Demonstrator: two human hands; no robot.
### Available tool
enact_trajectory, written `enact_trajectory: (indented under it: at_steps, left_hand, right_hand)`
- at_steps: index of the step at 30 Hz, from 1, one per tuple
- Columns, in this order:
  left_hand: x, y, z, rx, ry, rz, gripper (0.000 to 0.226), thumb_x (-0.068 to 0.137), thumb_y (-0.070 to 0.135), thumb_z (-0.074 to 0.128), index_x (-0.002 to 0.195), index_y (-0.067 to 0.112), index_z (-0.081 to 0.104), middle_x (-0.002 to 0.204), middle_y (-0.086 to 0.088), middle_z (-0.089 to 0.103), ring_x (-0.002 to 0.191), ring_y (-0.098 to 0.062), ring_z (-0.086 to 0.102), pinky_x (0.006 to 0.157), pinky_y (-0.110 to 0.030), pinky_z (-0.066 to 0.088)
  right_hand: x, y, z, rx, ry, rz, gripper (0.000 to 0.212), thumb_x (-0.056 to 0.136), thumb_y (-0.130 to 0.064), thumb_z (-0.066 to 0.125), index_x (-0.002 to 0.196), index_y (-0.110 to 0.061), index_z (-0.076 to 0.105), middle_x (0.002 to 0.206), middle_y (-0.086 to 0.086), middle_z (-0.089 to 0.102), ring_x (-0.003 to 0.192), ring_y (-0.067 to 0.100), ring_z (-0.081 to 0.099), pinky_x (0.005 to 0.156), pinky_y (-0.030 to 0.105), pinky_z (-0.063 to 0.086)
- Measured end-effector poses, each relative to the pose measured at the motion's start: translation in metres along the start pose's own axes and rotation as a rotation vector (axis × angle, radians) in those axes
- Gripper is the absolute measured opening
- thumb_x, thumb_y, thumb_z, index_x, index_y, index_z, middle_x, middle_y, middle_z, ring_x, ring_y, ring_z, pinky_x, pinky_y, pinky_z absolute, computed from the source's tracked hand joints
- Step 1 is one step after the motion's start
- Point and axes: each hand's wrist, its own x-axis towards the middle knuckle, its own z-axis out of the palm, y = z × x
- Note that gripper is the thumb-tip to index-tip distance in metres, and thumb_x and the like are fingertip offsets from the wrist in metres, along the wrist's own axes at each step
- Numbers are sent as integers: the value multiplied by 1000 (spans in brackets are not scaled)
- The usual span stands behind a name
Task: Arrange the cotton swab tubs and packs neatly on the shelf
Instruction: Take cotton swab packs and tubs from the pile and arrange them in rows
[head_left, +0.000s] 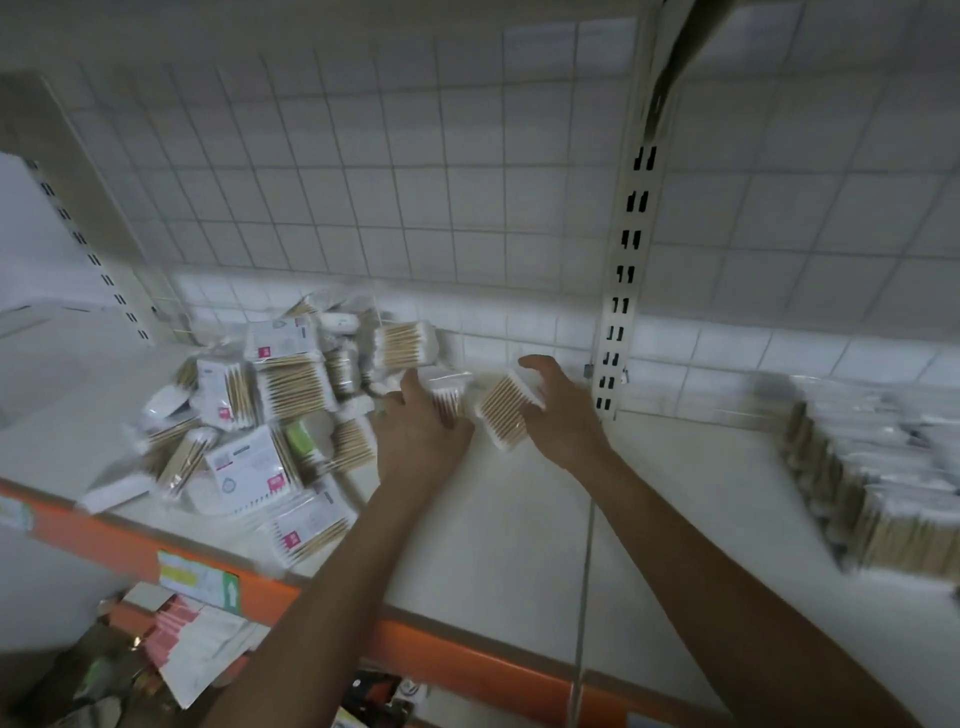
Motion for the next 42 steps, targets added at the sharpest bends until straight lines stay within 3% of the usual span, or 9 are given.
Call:
enact_trajectory:
  at_steps: [7,14,22,25,31,34,36,38,42]
  left_hand:
    - [-24,25,12,-7,-180,134,85,75,36,69,143,7,27,128,-15,53,117,-34,51,96,-41,42]
    - [-58,62,36,100,-294,205,71,80,38,63,137,9,32,122,-17,50,115,-38,48,92,-43,42]
    - [-90,107,58,129,-351,236,68,85,42,59,142,17,31,133,-14,43,120,-35,45,98,-42,39]
    - [-102,120,66,126,-377,251,66,86,37,61,142,18,33,135,-14,41,121,-34,46,98,-39,38]
    - [-129,147,70,-95,-355,472,56,77,17,61,132,14,51,133,-4,51,127,-22,43,103,-20,25]
    - [-139,162,67,-266,-486,445,50,77,5,63,122,24,57,123,9,55,110,-9,53,92,-12,39]
    - [-145,170,69,-351,-566,422,32,79,6,65,101,30,60,98,15,61,91,0,58,74,-7,44]
    - [-149,174,74,-409,-535,441,16,81,13,68,76,23,56,69,16,56,66,5,55,61,-11,41]
    - [-157,180,83,-426,-501,468,27,81,22,72,65,23,50,53,18,49,52,2,48,55,-8,33]
  right_hand:
    - [-41,13,-49,-6,93,108,40,90,-8,50,127,-22,48,131,6,52,100,20,58,52,10,39]
    - [-85,28,-101,-58,231,97,35,86,-3,48,113,-23,58,110,4,63,82,15,57,56,12,42]
    - [-122,50,-144,-5,247,115,41,86,3,50,120,-19,52,103,4,61,82,17,58,70,15,44]
    - [-132,59,-159,-21,232,100,35,84,4,50,108,-21,59,104,-9,56,83,10,56,65,3,38]
    - [-148,73,-194,-36,239,91,36,81,7,49,102,-20,61,102,-9,56,91,13,59,70,12,43]
    - [-154,74,-208,-23,246,64,35,80,7,49,100,-18,62,99,-10,56,92,13,59,74,25,50]
    - [-158,77,-217,-46,243,50,32,81,7,52,98,-19,61,96,-11,57,89,11,58,72,13,48]
    - [-160,80,-224,-83,243,47,30,81,5,56,93,-21,59,89,-15,57,86,9,59,67,3,43]
    - [-165,90,-237,-275,235,0,20,79,-3,64,95,-15,65,87,-13,55,89,11,56,73,13,39]
